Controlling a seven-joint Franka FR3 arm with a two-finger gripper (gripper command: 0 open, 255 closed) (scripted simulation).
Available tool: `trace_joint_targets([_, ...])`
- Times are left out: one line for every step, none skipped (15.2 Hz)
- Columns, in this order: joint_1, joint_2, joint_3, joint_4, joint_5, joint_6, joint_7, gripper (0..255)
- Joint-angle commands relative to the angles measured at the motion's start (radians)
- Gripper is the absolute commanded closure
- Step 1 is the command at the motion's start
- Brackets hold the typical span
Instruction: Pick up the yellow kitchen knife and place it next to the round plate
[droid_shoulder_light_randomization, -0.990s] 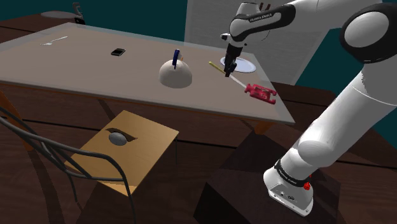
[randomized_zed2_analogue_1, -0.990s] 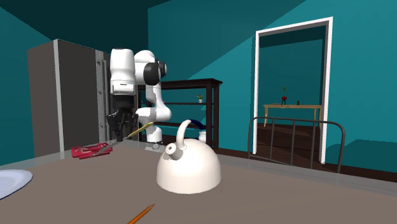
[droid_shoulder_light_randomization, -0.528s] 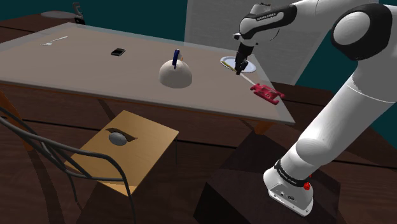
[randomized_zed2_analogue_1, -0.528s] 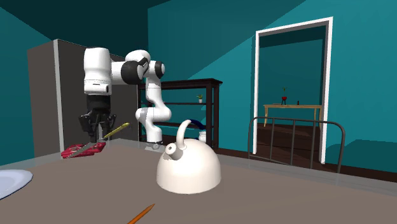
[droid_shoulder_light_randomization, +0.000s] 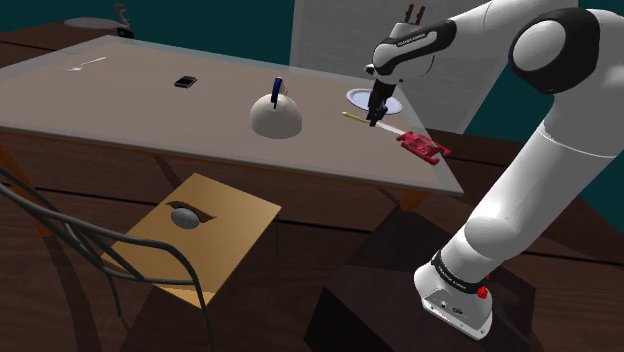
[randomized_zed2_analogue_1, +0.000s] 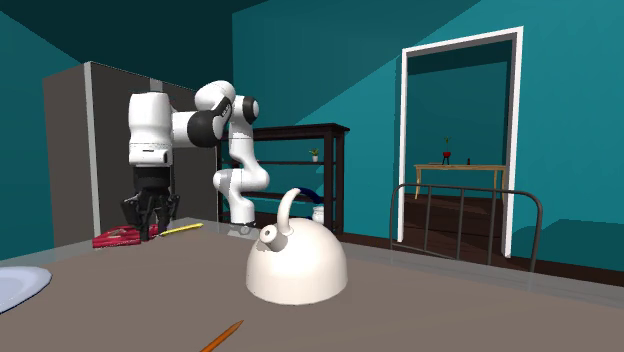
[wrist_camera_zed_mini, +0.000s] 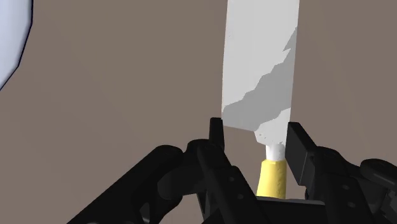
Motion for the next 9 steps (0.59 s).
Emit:
trace_joint_targets([0.000,0.010,0.001,-0.016,0.005,0.025,-0.002,255])
trace_joint_targets([0.000,0.016,0.001,-0.022,0.008,0.038,-0.004,255])
trace_joint_targets([-0.001,0.023,0.001,-0.029,0.011,0.050,-0.007,255])
trace_joint_targets([-0.001,0.029,0.001,-0.036,0.014,0.063,-0.009,255])
trace_joint_targets([-0.002,0.040,0.002,-0.045,0.019,0.082,-0.013,255])
trace_joint_targets([-0.002,0.039,0.002,-0.045,0.019,0.082,-0.013,255])
trace_joint_targets([-0.002,0.040,0.002,-0.045,0.019,0.082,-0.013,255])
trace_joint_targets([-0.002,0.040,0.002,-0.045,0.019,0.082,-0.013,255])
trace_joint_targets([-0.002,0.040,0.002,-0.045,0.019,0.082,-0.013,255])
